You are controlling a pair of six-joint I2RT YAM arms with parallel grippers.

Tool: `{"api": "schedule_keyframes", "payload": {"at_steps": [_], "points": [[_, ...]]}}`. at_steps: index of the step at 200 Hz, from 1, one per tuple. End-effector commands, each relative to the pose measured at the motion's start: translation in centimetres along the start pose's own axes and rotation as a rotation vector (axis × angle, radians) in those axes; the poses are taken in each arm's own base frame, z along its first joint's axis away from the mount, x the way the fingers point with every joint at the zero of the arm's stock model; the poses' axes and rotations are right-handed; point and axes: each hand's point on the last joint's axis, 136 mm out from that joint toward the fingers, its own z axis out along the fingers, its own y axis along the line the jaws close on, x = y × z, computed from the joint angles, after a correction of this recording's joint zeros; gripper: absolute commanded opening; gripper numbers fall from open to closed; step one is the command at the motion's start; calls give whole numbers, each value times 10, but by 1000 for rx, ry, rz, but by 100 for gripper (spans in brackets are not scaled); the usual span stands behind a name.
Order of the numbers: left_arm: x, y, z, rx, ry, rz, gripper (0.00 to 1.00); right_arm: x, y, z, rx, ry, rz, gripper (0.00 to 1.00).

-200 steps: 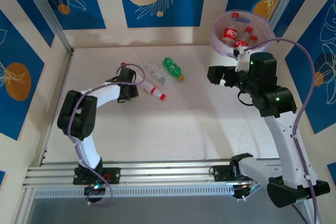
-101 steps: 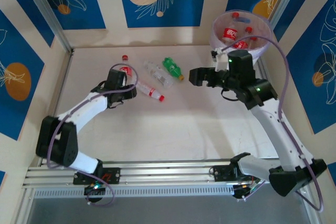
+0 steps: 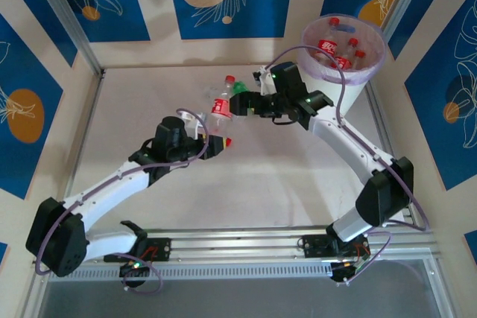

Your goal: Put the plastic bottles in the bin

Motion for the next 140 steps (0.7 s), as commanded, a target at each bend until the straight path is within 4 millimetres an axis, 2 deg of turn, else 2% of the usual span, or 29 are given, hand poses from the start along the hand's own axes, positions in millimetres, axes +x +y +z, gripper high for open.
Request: {"api": "schedule_keyframes", "payload": {"at_steps": [1,30,56,92,140], "points": [[-7,-25,4,106,-47,30,44,-18,20,4,-101,-30,22,99],[-10,-36,10,143,-75,28,44,-21,10,20,-98,-12,56,100],[-12,-37,15,139,-67,34,44,-24,10,21,-119,-16,60,86],[-14,-41,21,159,-68,35,44,-31,10,18,-122,-33,53,72],[-22,-46,16,160,-94,40,48,-37,10,11,-130,-52,42,62]]}}
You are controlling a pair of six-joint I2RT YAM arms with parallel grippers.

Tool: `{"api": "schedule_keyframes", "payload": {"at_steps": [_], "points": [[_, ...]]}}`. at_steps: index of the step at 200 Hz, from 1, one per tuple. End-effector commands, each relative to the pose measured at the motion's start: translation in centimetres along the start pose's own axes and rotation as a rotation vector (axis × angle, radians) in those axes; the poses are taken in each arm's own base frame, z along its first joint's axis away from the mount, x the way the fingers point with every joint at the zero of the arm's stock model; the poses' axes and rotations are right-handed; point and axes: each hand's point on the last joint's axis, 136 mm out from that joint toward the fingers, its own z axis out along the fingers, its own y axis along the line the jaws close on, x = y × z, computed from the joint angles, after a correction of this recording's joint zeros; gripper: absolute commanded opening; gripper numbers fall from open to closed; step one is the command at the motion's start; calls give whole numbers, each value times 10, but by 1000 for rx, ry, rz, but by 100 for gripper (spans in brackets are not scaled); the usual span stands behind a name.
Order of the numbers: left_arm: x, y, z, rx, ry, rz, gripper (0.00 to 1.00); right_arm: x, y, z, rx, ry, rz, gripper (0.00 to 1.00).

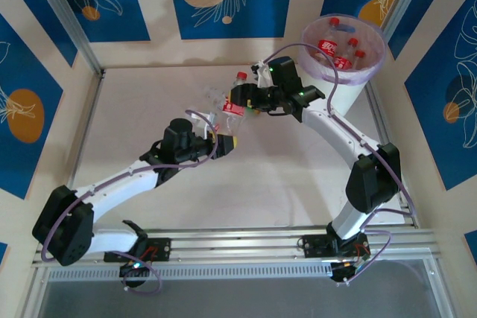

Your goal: Put the plastic bottles in the bin

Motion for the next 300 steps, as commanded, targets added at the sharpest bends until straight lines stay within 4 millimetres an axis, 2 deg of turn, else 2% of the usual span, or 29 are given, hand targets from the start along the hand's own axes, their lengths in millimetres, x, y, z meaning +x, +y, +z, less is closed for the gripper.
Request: {"api": "schedule_keyframes", "payload": {"at_steps": [1,14,32,39,54,69,84,107,136,156,190,221,244,263,283,300], "points": [[-18,-21,-2,56,-44,27,48,-15,20,-10,-57,-37,-42,62],[-19,-21,-1,56,-43,28,51,-15,21,-10,-63,-35,-41,58],[-19,-21,-1,60,-42,27,61,-15,20,-9,-62,-36,-40,58],[-19,-22,-1,64,-43,24,68,-16,20,-10,-59,-39,-44,58],[-21,-25,-4,76,-54,19,89,-20,21,-14,-49,-60,-60,57],[-26,-32,-9,105,-79,7,100,-28,22,-21,-37,-92,-84,57],[-29,-37,-17,126,-100,-13,100,-39,23,-31,-15,-131,-116,56],[-34,-31,-36,77,-139,-30,100,-64,23,-58,36,-222,-179,54],[-32,-10,-64,-90,-148,-8,100,-102,27,-109,150,-357,-295,54],[-28,2,-76,-175,-138,17,100,-128,23,-149,246,-445,-349,54],[-18,11,-72,-191,-120,-5,100,-174,12,-226,432,-637,-414,54],[-11,15,-59,-183,-87,-28,100,-209,6,-279,628,-733,-480,54],[-10,17,-54,-175,-81,-39,100,-232,-12,-308,855,-813,-542,55],[-9,17,-53,-173,-79,-43,100,-244,-41,-324,1011,-827,-531,55],[-7,18,-54,-181,-71,-43,100,-250,-74,-331,1127,-806,-527,55],[-6,19,-55,-188,-70,-42,100,-248,-96,-327,1174,-794,-556,55]]}}
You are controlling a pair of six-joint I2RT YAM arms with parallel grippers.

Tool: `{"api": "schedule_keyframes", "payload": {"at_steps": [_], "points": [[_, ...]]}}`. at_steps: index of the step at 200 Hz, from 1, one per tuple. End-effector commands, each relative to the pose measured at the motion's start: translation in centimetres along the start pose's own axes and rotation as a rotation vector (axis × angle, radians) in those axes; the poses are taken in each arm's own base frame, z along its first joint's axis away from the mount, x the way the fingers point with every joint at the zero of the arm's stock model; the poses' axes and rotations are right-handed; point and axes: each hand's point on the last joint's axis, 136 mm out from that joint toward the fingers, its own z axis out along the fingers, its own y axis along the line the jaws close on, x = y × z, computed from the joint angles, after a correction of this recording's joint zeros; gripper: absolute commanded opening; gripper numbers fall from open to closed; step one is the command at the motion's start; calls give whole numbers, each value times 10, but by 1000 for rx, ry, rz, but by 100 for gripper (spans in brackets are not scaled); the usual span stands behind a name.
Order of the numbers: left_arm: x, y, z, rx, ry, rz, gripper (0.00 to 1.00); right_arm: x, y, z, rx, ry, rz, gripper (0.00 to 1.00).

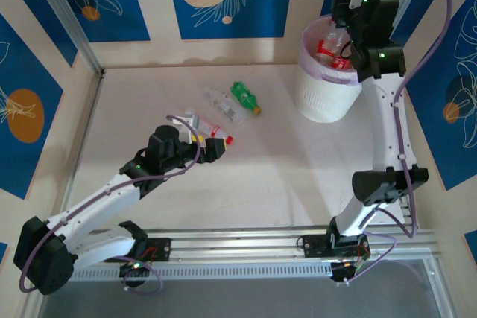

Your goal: Put the plastic bottles in the bin

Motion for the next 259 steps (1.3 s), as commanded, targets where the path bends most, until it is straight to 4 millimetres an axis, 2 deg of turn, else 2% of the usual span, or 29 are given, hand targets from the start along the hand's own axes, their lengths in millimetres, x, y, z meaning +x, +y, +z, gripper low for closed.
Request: {"api": "schedule_keyframes", "payload": {"at_steps": [1,31,73,100,151,174,200,243,259], "points": [[0,3,-2,-6,-6,-1,100,19,-30,18,148,4,-107,55],[2,15,-4,-74,-2,0,100,64,-39,38,142,83,-76,55],[8,65,-10,-353,30,-101,100,127,-47,61,85,230,53,55],[13,90,-6,-454,56,-202,100,152,-46,71,51,304,114,56],[21,122,21,-569,106,-304,100,192,-39,89,10,427,179,63],[16,137,35,-590,86,-347,100,193,-38,90,2,443,183,75],[9,151,54,-623,89,-366,100,172,-38,80,-9,419,182,87],[3,167,86,-670,111,-386,100,126,-41,48,-24,344,179,93],[1,172,96,-682,115,-376,100,117,-37,30,-42,334,190,94]]}}
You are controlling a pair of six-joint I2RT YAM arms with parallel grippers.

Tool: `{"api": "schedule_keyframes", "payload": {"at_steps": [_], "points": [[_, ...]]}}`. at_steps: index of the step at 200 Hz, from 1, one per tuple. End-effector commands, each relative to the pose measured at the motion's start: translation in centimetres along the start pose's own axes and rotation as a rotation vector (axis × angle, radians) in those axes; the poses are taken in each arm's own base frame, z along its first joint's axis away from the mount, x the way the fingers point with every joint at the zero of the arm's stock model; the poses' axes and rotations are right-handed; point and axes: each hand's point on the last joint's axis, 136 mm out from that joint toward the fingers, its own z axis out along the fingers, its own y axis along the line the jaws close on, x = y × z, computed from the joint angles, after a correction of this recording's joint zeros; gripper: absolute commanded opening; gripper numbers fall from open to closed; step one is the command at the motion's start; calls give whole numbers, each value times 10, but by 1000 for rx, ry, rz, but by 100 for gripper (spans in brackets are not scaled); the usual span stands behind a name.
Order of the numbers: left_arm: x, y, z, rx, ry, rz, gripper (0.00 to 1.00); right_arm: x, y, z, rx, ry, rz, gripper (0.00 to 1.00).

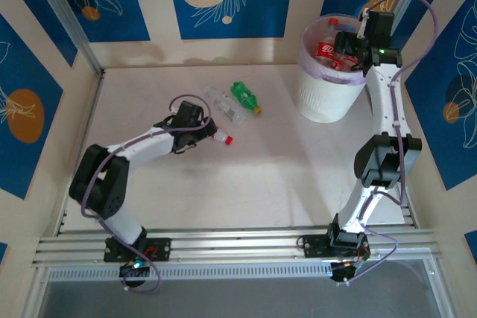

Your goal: Put the plastic bottles in the bin

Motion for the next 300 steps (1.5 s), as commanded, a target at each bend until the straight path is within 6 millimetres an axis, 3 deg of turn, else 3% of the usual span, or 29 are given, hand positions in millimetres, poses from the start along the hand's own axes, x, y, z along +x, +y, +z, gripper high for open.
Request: {"api": "schedule_keyframes", "payload": {"at_steps": [1,37,85,122,157,182,207,248,277,300], "points": [[-16,-5,10,-22,-35,-18,100,-27,8,-58,-43,-81,10,94],[-24,-1,29,-97,-52,0,100,4,48,-103,-188,-81,49,94],[-19,-7,55,-80,-34,-19,100,55,98,-156,-370,-30,80,93],[-14,-5,75,-84,-30,-6,100,106,119,-175,-463,76,112,93],[-4,-6,80,-49,-8,13,86,154,129,-182,-456,168,117,92],[0,-13,70,41,-19,28,76,190,136,-182,-468,250,147,92],[6,-16,58,79,11,70,63,213,145,-179,-489,311,173,92],[11,-31,26,220,4,188,43,224,175,-179,-573,364,187,92],[14,-54,-12,403,-27,296,42,230,207,-175,-644,402,176,92],[27,-82,-55,638,-29,414,45,224,236,-175,-756,426,205,92]]}}
